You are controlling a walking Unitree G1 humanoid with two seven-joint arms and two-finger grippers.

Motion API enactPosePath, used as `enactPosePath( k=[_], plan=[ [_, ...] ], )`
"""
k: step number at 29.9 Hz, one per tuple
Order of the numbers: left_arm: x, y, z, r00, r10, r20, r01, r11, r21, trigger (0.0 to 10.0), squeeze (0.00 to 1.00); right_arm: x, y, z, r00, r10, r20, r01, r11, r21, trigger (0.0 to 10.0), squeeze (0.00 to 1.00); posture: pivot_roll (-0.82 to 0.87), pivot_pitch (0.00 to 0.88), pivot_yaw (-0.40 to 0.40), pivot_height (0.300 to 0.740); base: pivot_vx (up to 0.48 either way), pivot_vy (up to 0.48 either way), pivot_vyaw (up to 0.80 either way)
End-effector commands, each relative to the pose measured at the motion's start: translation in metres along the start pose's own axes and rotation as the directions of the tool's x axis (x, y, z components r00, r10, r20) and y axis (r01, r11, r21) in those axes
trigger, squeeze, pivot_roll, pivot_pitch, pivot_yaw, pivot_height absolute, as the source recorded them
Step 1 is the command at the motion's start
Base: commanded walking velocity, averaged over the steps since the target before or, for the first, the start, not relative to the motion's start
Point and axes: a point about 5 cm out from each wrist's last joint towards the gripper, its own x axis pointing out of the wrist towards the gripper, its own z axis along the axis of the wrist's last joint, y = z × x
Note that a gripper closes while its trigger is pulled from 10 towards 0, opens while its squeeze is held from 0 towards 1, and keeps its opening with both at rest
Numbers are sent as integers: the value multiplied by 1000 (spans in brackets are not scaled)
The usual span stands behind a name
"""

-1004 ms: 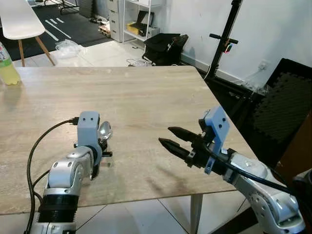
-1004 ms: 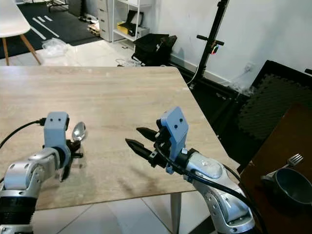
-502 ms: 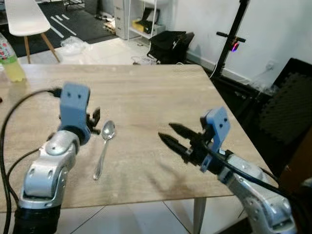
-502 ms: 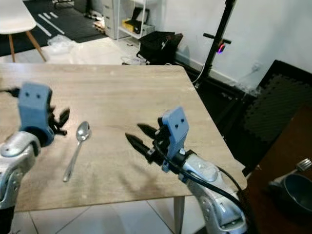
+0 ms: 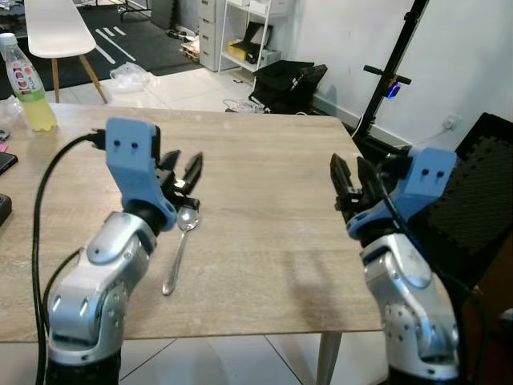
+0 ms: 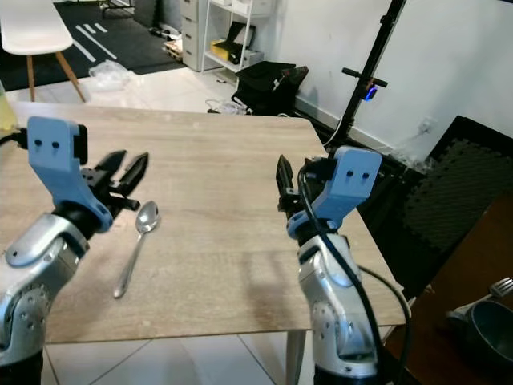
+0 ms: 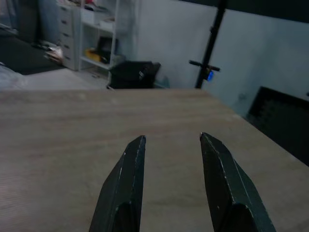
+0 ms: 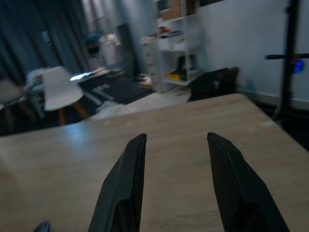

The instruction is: Setting the table

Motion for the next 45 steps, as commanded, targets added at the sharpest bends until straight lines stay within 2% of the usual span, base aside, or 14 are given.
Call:
enactPosePath(
  k=[1,4,7,13,16,18,23,33,45],
  plan=[
    [1,-1,-7,1000,-7,-24,7,1000,5,10000,0,-2,-3,2,999,-43,28,43,999,-3,10000,0,158,30,-20,740,0,0,0],
    [5,-2,-9,1000,-4,-27,5,1000,31,10000,0,1,-6,10,996,-46,75,46,999,6,10000,0,156,30,-16,740,0,0,0],
    [9,-3,-11,999,-4,-36,7,996,89,10000,0,5,-10,20,991,-66,119,67,998,-2,10000,0,149,33,-13,740,0,0,0],
    [10,-7,-14,999,-23,-44,26,997,77,10000,0,5,-13,27,985,-60,160,67,997,-38,10000,0,142,20,3,740,0,0,0],
    [12,-9,-19,997,-29,-69,35,995,97,10000,0,3,-15,34,978,-65,199,62,998,22,10000,0,135,17,11,740,0,0,0],
    [13,-7,-21,997,-15,-69,22,994,103,10000,0,1,-16,37,975,-52,216,53,999,0,10000,0,135,21,10,740,0,0,0],
    [15,-8,-20,998,-25,-63,33,992,125,10000,0,2,-20,35,976,-74,206,75,997,0,10000,0,137,27,0,740,0,0,0],
    [17,-5,-17,999,-4,-41,9,992,128,10000,0,5,-16,32,978,-43,204,46,999,-6,10000,0,150,12,0,740,0,0,0],
    [10,-10,-25,999,-4,-50,11,990,137,10000,0,3,-10,19,990,-4,144,6,1000,-17,10000,0,151,1,-6,740,0,0,0]
  ],
)
